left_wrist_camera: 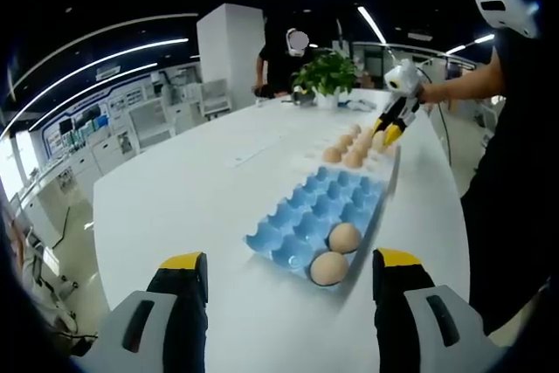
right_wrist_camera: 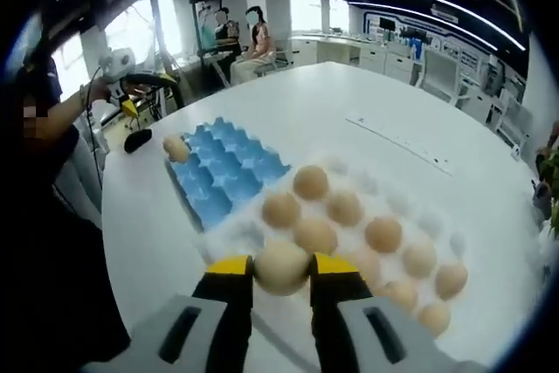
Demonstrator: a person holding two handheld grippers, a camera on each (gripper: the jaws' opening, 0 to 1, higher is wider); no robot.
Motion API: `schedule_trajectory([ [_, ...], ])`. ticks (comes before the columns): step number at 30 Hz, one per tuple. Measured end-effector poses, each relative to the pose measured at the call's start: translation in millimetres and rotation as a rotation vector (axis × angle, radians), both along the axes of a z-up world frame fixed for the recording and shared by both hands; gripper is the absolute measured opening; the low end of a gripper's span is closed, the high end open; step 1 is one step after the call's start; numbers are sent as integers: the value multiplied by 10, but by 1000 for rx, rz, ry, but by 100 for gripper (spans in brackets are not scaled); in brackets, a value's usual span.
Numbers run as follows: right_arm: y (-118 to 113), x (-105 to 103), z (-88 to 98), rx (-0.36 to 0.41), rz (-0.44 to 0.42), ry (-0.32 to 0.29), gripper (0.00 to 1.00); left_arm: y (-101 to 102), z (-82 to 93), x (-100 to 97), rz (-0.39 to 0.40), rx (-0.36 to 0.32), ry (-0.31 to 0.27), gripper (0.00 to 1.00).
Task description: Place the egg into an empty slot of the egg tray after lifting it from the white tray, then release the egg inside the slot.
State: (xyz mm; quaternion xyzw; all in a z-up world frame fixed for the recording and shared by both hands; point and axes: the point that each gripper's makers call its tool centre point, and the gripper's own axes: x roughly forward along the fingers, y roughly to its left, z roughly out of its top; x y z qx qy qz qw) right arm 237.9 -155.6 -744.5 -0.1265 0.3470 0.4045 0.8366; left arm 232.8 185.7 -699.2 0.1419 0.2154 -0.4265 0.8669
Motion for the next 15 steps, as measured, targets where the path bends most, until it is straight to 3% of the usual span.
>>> schedule_trajectory([
  [15,625,-35,35,63,109,10,25,15,2,-22,-5,-3,-2,77],
])
